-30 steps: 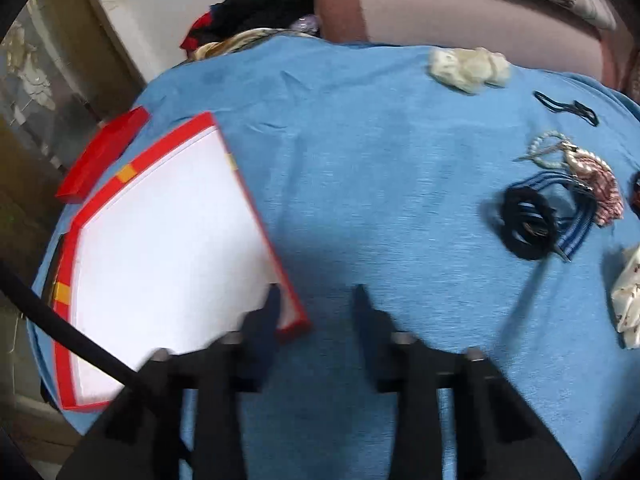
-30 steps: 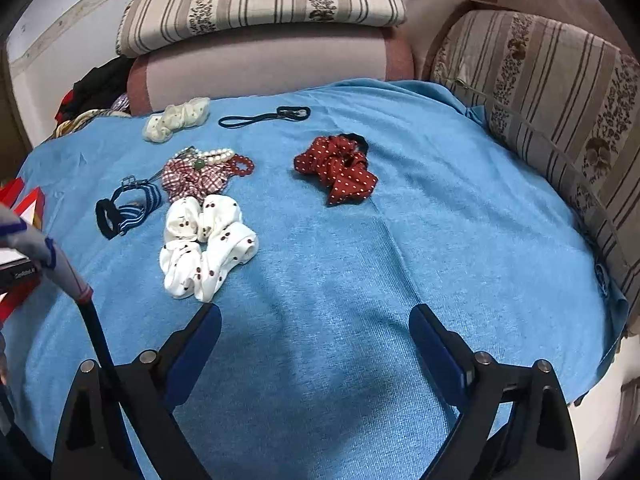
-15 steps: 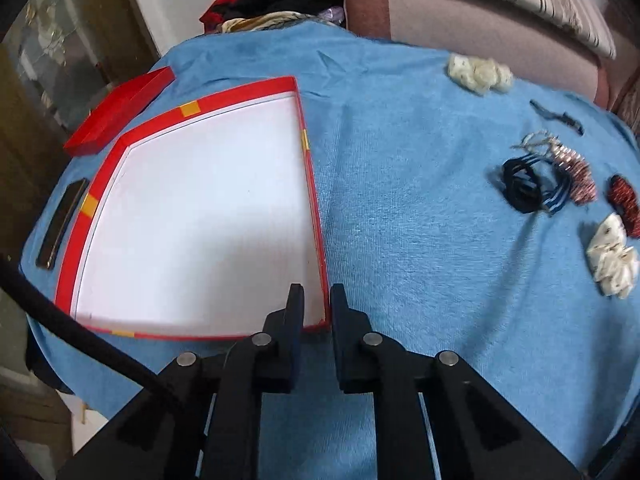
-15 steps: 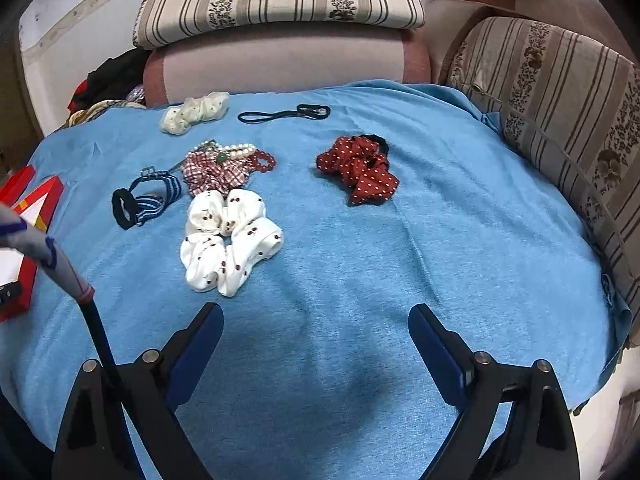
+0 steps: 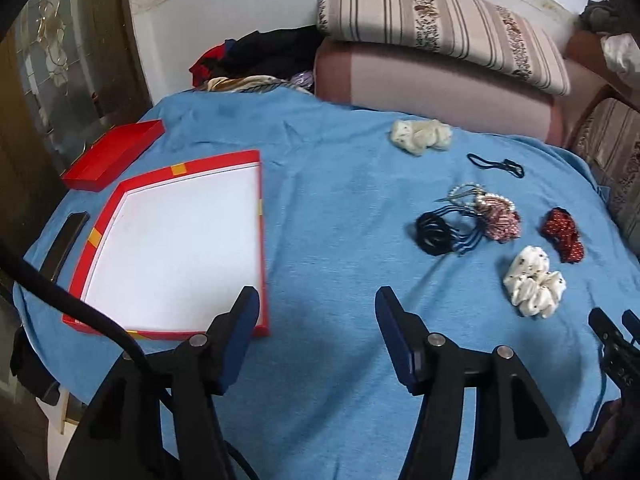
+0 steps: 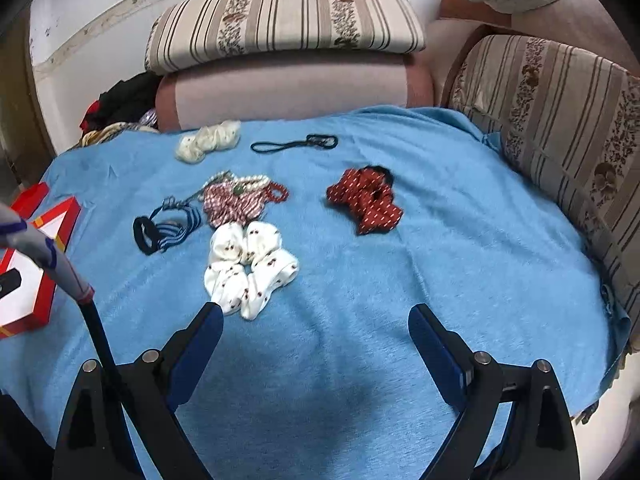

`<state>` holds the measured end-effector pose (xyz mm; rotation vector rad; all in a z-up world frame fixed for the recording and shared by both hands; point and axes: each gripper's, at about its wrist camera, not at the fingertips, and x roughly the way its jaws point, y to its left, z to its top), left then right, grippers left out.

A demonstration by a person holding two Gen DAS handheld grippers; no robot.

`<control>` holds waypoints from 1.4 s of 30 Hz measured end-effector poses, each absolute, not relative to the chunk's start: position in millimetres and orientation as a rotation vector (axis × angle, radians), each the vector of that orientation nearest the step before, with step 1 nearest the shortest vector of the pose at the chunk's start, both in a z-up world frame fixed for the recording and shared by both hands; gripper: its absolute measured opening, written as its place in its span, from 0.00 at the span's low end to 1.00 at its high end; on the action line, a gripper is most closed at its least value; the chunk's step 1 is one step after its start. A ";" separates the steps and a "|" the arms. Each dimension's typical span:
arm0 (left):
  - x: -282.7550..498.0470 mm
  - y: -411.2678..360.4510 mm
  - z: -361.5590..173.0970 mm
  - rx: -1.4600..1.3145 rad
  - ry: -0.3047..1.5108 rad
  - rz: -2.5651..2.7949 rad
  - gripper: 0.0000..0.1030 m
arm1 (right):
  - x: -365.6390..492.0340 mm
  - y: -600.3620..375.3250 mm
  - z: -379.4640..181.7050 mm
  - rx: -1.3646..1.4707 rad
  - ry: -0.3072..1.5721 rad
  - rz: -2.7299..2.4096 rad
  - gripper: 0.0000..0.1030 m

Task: Organize jewelry
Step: 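Move both tools over the table toward the scrunchies, then grasp the white polka-dot scrunchie with the left tool while the right tool grasps the red polka-dot scrunchie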

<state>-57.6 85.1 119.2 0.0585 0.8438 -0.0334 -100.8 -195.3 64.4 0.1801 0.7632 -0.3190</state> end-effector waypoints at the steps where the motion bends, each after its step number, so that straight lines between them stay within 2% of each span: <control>1: -58.4 84.7 119.4 0.057 0.844 -0.037 0.60 | -103.3 -196.7 67.2 0.180 0.741 -0.335 0.93; 5: -63.1 73.7 121.3 0.062 0.835 -0.045 0.61 | -111.7 -202.9 73.5 0.188 0.666 -0.385 0.93; 15: -68.2 57.2 117.2 0.074 0.836 -0.074 0.61 | -110.3 -210.0 64.3 0.165 0.687 -0.421 0.93; 23: -67.5 51.0 107.1 0.093 0.869 -0.103 0.61 | -104.8 -205.8 54.8 0.174 0.764 -0.360 0.88; 33: -71.3 37.7 91.8 0.090 0.926 -0.164 0.61 | -104.9 -215.0 45.9 0.214 0.837 -0.342 0.88; 37: -63.8 19.1 85.9 0.103 0.956 -0.220 0.61 | -102.0 -222.0 44.5 0.220 0.845 -0.321 0.84; 42: -46.4 -15.6 74.8 0.132 0.985 -0.273 0.61 | -87.2 -241.4 46.2 0.233 0.850 -0.266 0.75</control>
